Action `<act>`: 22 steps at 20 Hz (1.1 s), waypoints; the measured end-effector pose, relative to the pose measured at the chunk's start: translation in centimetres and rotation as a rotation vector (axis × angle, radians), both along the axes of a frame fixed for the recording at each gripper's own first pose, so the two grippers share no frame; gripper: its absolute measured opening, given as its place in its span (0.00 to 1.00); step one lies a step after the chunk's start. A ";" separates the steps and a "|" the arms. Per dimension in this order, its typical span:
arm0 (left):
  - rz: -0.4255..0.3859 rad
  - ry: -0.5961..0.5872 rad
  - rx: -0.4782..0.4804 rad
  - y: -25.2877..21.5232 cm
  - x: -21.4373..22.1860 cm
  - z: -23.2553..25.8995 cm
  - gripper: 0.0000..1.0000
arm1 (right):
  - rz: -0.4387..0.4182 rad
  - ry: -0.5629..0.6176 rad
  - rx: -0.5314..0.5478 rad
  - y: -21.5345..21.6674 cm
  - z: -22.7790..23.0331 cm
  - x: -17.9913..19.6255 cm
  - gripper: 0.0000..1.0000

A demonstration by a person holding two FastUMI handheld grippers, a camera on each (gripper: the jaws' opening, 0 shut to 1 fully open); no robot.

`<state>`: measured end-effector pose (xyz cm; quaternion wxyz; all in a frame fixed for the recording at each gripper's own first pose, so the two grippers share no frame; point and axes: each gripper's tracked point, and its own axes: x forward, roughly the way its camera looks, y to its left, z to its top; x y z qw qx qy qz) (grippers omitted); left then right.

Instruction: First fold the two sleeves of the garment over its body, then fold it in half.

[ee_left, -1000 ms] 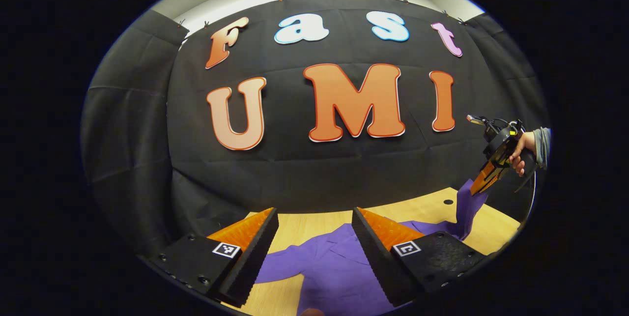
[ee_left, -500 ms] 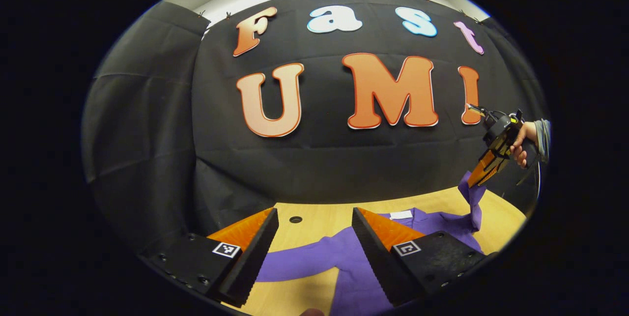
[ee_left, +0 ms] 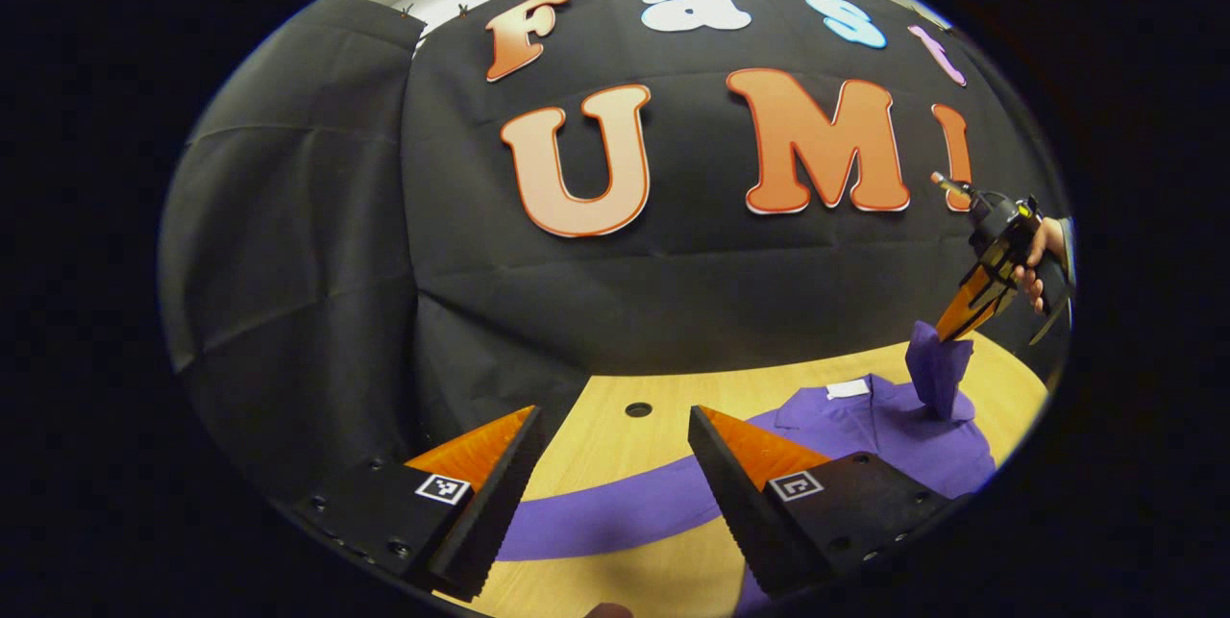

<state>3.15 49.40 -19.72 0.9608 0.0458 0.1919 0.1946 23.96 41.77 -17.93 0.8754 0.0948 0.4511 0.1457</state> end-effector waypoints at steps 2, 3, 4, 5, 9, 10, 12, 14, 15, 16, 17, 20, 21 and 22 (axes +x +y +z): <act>0.023 0.036 -0.011 2.0 -0.1 -1.6 0.96 | -0.006 -0.038 0.014 0.3 0.6 -0.1 0.13; 0.036 0.056 -0.018 3.0 -0.2 -2.4 0.97 | -0.006 -0.062 0.014 0.2 1.0 -0.2 0.17; 0.049 0.082 -0.029 3.8 -0.3 -3.2 0.96 | -0.007 -0.089 0.011 0.0 1.6 -0.3 0.21; 0.067 0.109 -0.038 4.6 -0.5 -4.3 0.96 | -0.003 -0.123 0.012 -0.1 2.2 -0.4 0.41; 0.137 0.234 -0.097 7.9 -1.2 -8.7 0.97 | 0.001 -0.247 0.002 -1.4 4.8 -0.8 0.67; 0.161 0.266 -0.106 8.7 -1.6 -9.7 0.96 | 0.002 -0.279 -0.002 -1.8 5.5 -0.8 0.71; 0.202 0.326 -0.144 9.7 -2.4 -11.6 0.97 | -0.001 -0.345 -0.007 -2.9 6.7 -1.1 0.80; 0.238 0.379 -0.220 10.1 -3.0 -13.4 0.97 | 0.001 -0.410 -0.020 -4.1 7.9 -1.5 0.88; 0.256 0.409 -0.266 10.6 -3.5 -14.4 0.97 | 0.001 -0.442 -0.028 -4.7 8.6 -1.8 0.91; 0.272 0.440 -0.315 10.8 -4.0 -15.2 0.97 | 0.002 -0.473 -0.033 -5.3 9.3 -2.0 0.92; 0.283 0.466 -0.360 11.2 -4.2 -16.0 0.97 | 0.003 -0.504 -0.037 -5.9 9.8 -2.3 0.94; 0.323 0.546 -0.471 12.1 -4.4 -18.6 0.98 | 0.009 -0.584 -0.064 -7.4 11.1 -3.5 0.95; 0.339 0.574 -0.502 12.2 -4.4 -19.7 0.98 | 0.009 -0.603 -0.082 -8.1 11.4 -3.8 0.95; 0.348 0.605 -0.534 12.4 -4.6 -20.8 0.98 | 0.011 -0.622 -0.090 -8.5 11.6 -4.3 0.95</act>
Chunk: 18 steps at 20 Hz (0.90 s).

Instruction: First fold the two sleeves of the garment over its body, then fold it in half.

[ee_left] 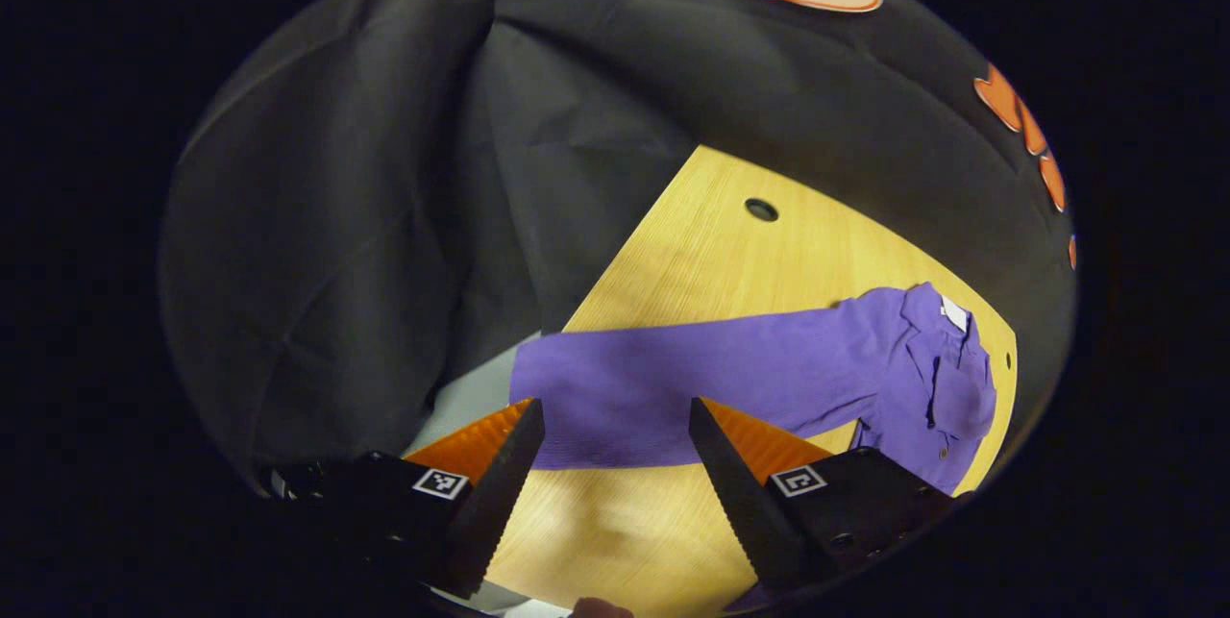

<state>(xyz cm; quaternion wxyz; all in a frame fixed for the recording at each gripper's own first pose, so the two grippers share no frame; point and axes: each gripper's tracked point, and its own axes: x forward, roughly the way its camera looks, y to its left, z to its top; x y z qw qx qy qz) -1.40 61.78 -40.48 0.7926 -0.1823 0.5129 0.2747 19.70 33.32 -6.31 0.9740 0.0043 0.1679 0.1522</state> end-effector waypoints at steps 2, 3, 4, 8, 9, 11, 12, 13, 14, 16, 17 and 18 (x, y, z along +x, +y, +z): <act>0.025 0.054 -0.048 0.7 -0.5 -1.8 0.99 | 0.000 -0.028 -0.001 -0.7 0.3 -0.8 0.95; 0.037 0.077 -0.058 1.3 -0.8 -2.7 0.98 | -0.005 -0.033 0.001 -1.0 0.5 -1.2 0.95; 0.039 0.106 -0.077 1.4 -1.0 -3.6 0.98 | -0.009 -0.033 0.001 -1.6 0.5 -1.6 0.95; 0.042 0.190 -0.133 1.1 -1.5 -7.3 0.98 | -0.039 -0.051 -0.017 -3.3 0.5 -2.2 0.94; 0.051 0.209 -0.147 1.0 -1.7 -7.6 0.98 | -0.038 -0.048 -0.021 -3.4 0.4 -2.4 0.95; 0.065 0.238 -0.158 1.2 -1.9 -8.4 0.98 | -0.033 -0.044 -0.030 -3.6 0.4 -2.7 0.95; 0.069 0.239 -0.163 1.3 -1.8 -8.8 0.98 | -0.034 -0.048 -0.033 -3.6 0.5 -2.7 0.95; 0.079 0.257 -0.170 1.4 -2.2 -9.0 0.95 | -0.031 -0.050 -0.033 -3.7 0.6 -2.7 0.95; 0.092 0.266 -0.170 1.5 -2.4 -9.2 0.93 | -0.034 -0.050 -0.034 -3.7 0.5 -2.9 0.95; 0.100 0.297 -0.158 1.7 -2.8 -9.5 0.80 | -0.038 -0.053 -0.036 -4.0 0.5 -2.9 0.95; 0.092 0.316 -0.159 1.6 -2.9 -9.5 0.75 | -0.039 -0.052 -0.038 -4.2 0.5 -3.0 0.95; 0.087 0.308 -0.155 1.8 -2.4 -9.9 0.75 | -0.040 -0.050 -0.040 -4.4 0.4 -3.1 0.95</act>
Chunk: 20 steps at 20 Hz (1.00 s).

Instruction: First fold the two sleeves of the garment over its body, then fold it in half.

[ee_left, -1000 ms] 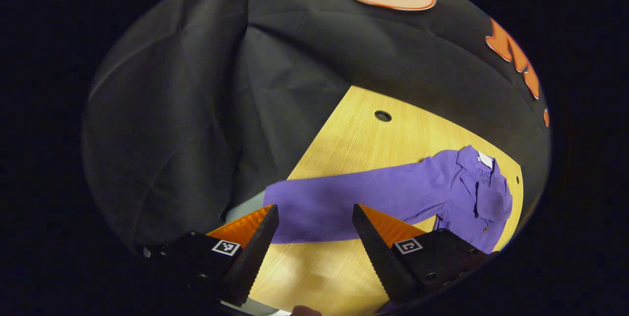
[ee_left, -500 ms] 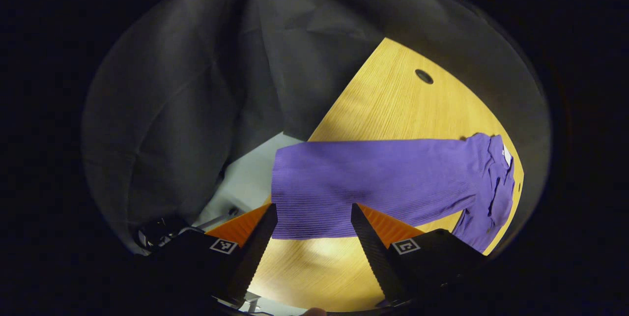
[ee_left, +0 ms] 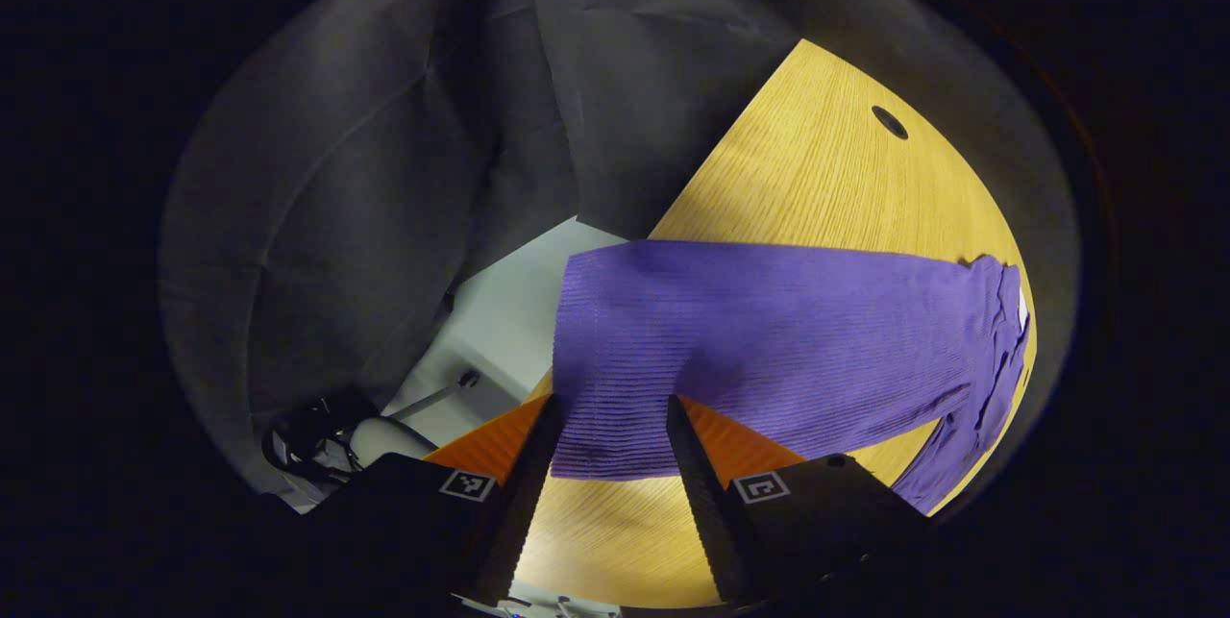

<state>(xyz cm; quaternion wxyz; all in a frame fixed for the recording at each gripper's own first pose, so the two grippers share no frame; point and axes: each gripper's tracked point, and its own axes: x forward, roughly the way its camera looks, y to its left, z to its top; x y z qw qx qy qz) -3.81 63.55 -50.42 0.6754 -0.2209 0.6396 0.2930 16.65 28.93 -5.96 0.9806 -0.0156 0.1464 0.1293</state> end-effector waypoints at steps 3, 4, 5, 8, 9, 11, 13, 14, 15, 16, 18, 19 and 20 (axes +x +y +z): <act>-0.013 -0.019 -0.009 -1.0 1.0 0.3 0.31 | -0.008 -0.009 0.001 -0.7 0.0 0.1 0.95; -0.032 -0.020 -0.020 -1.2 1.1 0.4 0.17 | -0.005 -0.011 0.008 -0.7 0.1 0.0 0.95; -0.040 -0.017 -0.021 -1.0 0.7 -0.1 0.12 | -0.007 -0.010 0.014 -0.9 0.1 -0.1 0.95; -0.070 -0.042 -0.029 -2.0 1.7 1.3 0.08 | -0.017 -0.023 0.010 -2.2 0.3 -0.3 0.95; -0.088 -0.064 -0.015 -2.3 2.5 2.2 0.08 | -0.022 -0.032 0.005 -2.6 0.5 -0.4 0.95; -0.134 -0.104 0.000 -3.5 4.3 4.0 0.08 | -0.021 -0.041 0.013 -2.9 0.6 -0.7 0.95; -0.184 -0.148 0.013 -5.3 6.4 6.2 0.08 | -0.022 -0.048 0.020 -3.5 0.7 -0.9 0.95; -0.211 -0.165 0.019 -6.2 7.5 7.1 0.08 | -0.026 -0.055 0.016 -3.9 0.7 -1.0 0.95; -0.238 -0.188 0.025 -7.3 8.5 8.1 0.08 | -0.027 -0.061 0.016 -4.3 0.7 -1.1 0.95; -0.265 -0.205 0.028 -8.6 9.7 9.3 0.08 | -0.029 -0.067 0.016 -4.6 0.8 -1.2 0.95; -0.320 -0.246 0.028 -11.1 11.8 11.2 0.08 | -0.031 -0.070 0.019 -5.1 0.8 -1.5 0.95; -0.349 -0.265 0.028 -12.6 13.2 11.8 0.08 | -0.031 -0.072 0.016 -5.6 0.6 -1.5 0.95; -0.378 -0.279 0.024 -14.1 14.4 12.4 0.08 | -0.030 -0.077 0.012 -6.0 0.5 -1.6 0.95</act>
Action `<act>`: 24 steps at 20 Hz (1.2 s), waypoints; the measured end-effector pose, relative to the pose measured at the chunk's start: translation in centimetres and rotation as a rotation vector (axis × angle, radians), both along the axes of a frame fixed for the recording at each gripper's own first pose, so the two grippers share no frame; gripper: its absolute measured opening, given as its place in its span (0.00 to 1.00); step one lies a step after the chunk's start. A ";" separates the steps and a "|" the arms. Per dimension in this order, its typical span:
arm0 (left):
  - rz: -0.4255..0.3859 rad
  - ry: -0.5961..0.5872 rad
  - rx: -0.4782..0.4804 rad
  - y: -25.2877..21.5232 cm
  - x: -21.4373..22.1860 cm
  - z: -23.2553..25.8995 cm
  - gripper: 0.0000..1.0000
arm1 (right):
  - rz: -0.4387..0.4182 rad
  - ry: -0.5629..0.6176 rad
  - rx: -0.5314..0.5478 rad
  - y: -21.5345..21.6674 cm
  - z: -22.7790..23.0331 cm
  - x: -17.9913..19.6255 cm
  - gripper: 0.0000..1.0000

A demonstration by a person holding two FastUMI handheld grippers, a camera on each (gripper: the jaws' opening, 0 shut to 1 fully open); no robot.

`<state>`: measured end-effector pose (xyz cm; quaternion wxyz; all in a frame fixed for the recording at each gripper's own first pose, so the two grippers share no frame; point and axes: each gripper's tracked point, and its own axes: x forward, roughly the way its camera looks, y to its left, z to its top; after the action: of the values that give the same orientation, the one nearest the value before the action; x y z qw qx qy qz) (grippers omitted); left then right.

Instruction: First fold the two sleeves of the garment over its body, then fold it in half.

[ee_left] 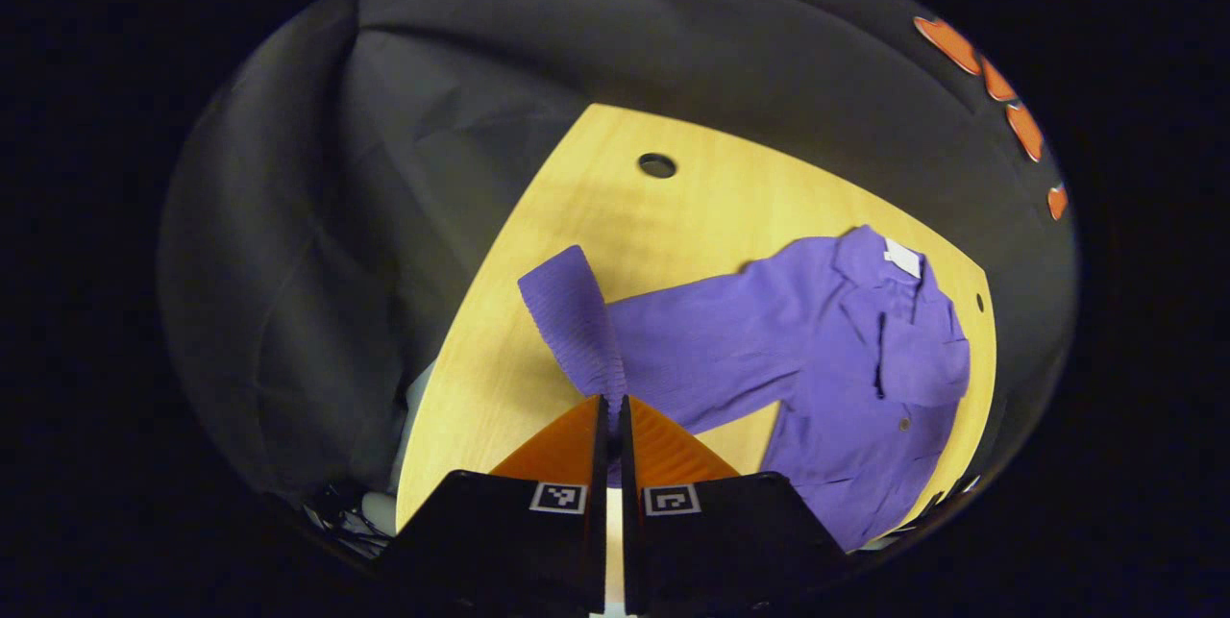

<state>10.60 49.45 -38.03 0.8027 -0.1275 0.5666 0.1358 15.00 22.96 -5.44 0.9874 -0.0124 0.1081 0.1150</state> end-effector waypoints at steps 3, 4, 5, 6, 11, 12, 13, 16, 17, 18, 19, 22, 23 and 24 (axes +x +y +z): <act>-0.080 -0.037 -0.005 -4.3 2.3 2.4 0.08 | 0.007 -0.008 -0.003 -0.8 -0.2 -0.5 0.95; -0.106 -0.049 -0.012 -5.9 3.4 3.2 0.08 | 0.006 -0.011 -0.008 -1.1 -0.3 -0.6 0.95; -0.128 -0.058 -0.013 -7.1 4.2 3.9 0.08 | 0.003 -0.013 -0.013 -1.7 -0.5 -0.7 0.95; -0.156 -0.067 -0.018 -8.5 4.9 4.6 0.08 | 0.004 -0.011 -0.013 -2.0 -0.7 -0.9 0.95; -0.271 -0.114 -0.054 -17.0 8.9 7.3 0.08 | -0.006 0.002 0.008 -3.8 -1.6 -1.7 0.95; -0.301 -0.122 -0.058 -18.7 9.8 7.6 0.08 | -0.009 0.005 0.017 -4.2 -1.7 -1.8 0.95; -0.327 -0.132 -0.058 -20.6 10.8 7.8 0.08 | -0.013 0.008 0.021 -4.6 -2.0 -1.9 0.95; -0.408 -0.148 -0.070 -26.3 13.2 8.1 0.08 | -0.026 0.004 0.011 -6.0 -2.1 -1.9 0.95; -0.437 -0.153 -0.070 -27.9 13.9 7.9 0.08 | -0.026 0.001 0.007 -6.3 -2.1 -1.9 0.95; -0.462 -0.150 -0.073 -29.8 14.6 7.7 0.08 | -0.031 0.001 0.003 -6.8 -2.1 -2.0 0.95; -0.484 -0.154 -0.073 -31.7 15.1 7.4 0.08 | -0.033 0.003 0.004 -7.2 -2.2 -2.0 0.95; -0.542 -0.149 -0.077 -36.3 16.5 6.1 0.08 | -0.041 0.016 0.013 -8.2 -2.6 -2.0 0.95; -0.556 -0.152 -0.072 -37.5 16.9 5.6 0.08 | -0.048 0.020 0.012 -8.6 -2.8 -1.9 0.95; -0.571 -0.152 -0.072 -38.8 17.4 5.2 0.08 | -0.049 0.023 0.010 -8.8 -2.9 -1.9 0.95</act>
<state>28.03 10.64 -32.86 0.8435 -0.0010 0.5223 -0.1256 13.15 14.16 -8.38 0.9887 -0.0033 0.1192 0.0914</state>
